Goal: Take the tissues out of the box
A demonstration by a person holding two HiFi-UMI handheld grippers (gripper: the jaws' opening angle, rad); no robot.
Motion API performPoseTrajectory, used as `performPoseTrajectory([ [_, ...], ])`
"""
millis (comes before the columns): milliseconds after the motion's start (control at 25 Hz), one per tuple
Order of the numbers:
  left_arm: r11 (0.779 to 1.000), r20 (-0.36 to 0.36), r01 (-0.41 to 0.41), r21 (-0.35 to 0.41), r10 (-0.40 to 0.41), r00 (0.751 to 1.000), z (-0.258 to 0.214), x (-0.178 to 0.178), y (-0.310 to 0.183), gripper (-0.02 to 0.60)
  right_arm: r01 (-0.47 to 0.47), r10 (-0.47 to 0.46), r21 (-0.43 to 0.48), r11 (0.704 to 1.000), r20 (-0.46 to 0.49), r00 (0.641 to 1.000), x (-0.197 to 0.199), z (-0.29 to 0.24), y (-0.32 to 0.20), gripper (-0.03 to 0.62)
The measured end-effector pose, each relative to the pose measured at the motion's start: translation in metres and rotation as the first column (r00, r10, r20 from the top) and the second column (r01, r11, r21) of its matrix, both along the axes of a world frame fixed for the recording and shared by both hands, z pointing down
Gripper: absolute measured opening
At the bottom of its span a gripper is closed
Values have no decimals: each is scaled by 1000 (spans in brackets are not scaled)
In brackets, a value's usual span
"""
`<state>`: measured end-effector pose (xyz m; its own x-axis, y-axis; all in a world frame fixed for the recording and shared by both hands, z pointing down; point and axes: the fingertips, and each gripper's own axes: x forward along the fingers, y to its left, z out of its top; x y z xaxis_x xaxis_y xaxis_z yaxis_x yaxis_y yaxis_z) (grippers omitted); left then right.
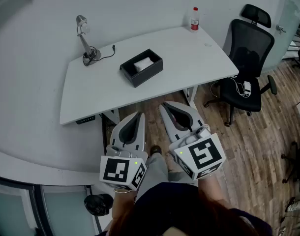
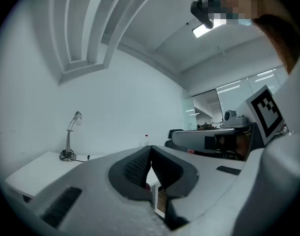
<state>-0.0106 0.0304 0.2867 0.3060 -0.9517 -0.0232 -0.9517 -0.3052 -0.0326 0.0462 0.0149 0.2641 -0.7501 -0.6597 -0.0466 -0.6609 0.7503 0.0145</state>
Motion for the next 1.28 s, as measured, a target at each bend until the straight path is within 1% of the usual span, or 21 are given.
performPoseTrajectory([
  [160, 1000, -2, 2, 0, -2, 1000, -1, -8, -16, 21, -8, 8, -12, 1000, -15, 1000, -6, 2, -15, 17],
  [480, 1000, -29, 8, -12, -8, 1000, 1, -25, -54, 21, 15, -17, -45, 999, -26, 1000, -25, 7, -54, 17],
  [840, 1000, -40, 14, -6, -14, 999, -2, -42, -98, 21, 33, -36, -54, 998, -57, 998, -44, 9, -101, 17],
  [1000, 1000, -50, 24, -8, -24, 998, -2, -54, -117, 21, 36, -41, -57, 998, -84, 996, -56, 12, -123, 18],
  [1160, 999, -46, 38, -22, -39, 998, 5, -67, -137, 21, 40, -48, -70, 997, -109, 993, -67, 19, -142, 20],
  [1280, 999, -59, 42, -26, -44, 997, 7, -77, -149, 21, 41, -52, -82, 996, -129, 990, -76, 23, -155, 20],
])
